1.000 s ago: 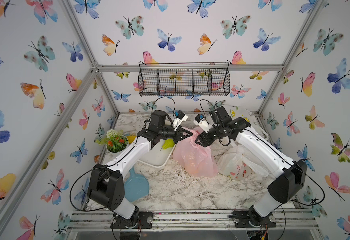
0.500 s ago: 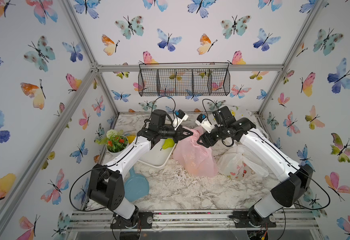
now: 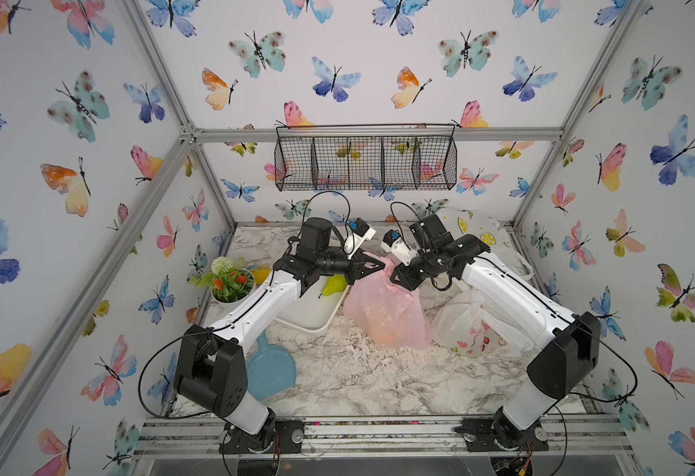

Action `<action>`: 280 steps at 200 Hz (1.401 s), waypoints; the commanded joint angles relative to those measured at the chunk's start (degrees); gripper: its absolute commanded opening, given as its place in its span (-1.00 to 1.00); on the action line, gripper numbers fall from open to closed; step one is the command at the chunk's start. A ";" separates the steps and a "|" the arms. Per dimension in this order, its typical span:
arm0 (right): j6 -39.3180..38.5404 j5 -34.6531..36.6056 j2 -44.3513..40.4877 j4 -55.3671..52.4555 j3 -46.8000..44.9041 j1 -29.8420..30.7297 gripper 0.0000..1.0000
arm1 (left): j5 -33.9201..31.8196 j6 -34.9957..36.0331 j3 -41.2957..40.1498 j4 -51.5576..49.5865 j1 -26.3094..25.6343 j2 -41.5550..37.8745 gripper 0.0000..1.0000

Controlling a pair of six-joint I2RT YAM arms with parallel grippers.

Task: Place the pears into plastic bags & tie knots
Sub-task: Tie the plastic bag at the center of the board.

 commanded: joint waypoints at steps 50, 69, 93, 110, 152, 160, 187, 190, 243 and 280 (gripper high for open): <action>1.67 -0.55 -5.52 15.31 -11.99 0.05 -0.75 | 3.72 -5.39 -11.91 10.51 4.75 -8.43 0.21; 2.28 -2.01 -5.81 17.03 -13.00 0.05 -0.76 | 1.19 -1.13 -15.10 9.08 4.92 -9.86 0.34; 2.78 -3.42 -6.74 17.72 -13.75 0.05 -0.77 | 0.88 -0.77 -17.58 11.96 4.97 -9.92 0.40; 3.62 -3.81 -7.99 20.06 -15.53 0.05 -0.78 | -0.25 -2.92 -18.98 16.81 4.20 -9.33 0.40; 8.09 -0.78 -11.61 33.43 -23.16 -0.22 -0.79 | -3.04 -9.30 -22.90 29.47 2.14 -7.42 0.20; 8.91 -0.09 -12.02 37.19 -24.71 -0.29 -0.81 | -3.20 -10.03 -23.20 30.47 1.61 -7.20 0.14; 10.21 1.33 -11.25 46.40 -26.62 -0.25 -0.82 | -4.02 -9.88 -23.38 30.65 -1.16 -5.76 -0.30; 10.40 1.77 -11.15 47.15 -26.74 -0.31 -0.83 | -4.23 -9.78 -23.39 30.58 -1.39 -5.63 -0.35; 14.72 0.56 -13.64 66.50 -35.02 -0.55 -0.92 | -3.12 -16.03 -25.18 37.35 -3.46 -6.10 -0.90; 19.12 -3.93 -14.51 81.95 -40.56 -0.83 -0.94 | -3.29 -17.93 -24.33 40.47 -10.18 -7.05 -0.93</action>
